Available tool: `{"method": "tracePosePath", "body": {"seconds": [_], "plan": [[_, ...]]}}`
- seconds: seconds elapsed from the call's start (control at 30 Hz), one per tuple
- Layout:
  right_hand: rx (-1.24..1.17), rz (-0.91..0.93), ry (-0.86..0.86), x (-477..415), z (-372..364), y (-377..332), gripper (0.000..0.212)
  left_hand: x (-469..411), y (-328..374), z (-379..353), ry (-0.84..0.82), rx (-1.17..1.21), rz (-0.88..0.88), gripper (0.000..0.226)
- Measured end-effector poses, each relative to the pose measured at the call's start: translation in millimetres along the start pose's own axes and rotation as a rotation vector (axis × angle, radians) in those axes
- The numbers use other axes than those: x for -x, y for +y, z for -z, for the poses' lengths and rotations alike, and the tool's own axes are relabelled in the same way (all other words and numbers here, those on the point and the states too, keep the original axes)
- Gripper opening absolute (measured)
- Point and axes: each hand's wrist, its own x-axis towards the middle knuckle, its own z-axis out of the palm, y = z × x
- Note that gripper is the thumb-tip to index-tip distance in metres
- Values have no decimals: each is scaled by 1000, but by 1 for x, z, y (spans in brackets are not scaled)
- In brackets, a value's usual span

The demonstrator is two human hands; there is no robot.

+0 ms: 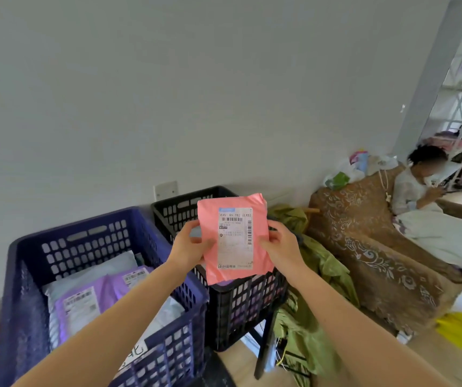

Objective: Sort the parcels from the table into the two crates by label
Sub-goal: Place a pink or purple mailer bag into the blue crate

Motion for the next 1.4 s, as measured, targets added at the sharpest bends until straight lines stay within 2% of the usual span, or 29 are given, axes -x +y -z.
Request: {"method": "tracePosePath", "body": {"seconds": [0.2, 0.4, 0.7, 0.77, 0.9, 1.17, 1.27, 1.4], "plan": [[46, 21, -45, -71, 8, 41, 38, -51, -4, -45, 102, -73, -19, 53], [114, -4, -191, -133, 12, 85, 42, -97, -26, -86, 228, -122, 92, 49], [270, -158, -564, -193, 13, 144, 46, -127, -62, -127, 321, -148, 377, 38], [328, -190, -652, -199, 10, 150, 53, -131, -70, -129, 328, -167, 431, 37], [433, -221, -749, -209, -1, 157, 84, -144, -82, -130, 230, -210, 540, 30], [601, -256, -902, -231, -18, 168, 101, -171, -108, -122, -34, -479, 659, 5], [667, -214, -968, -233, -26, 176, 103, -180, -119, -121, -128, -556, 689, 8], [793, -250, -1021, -240, -40, 185, 106, -189, -139, -117, -224, -595, 733, 9]]}}
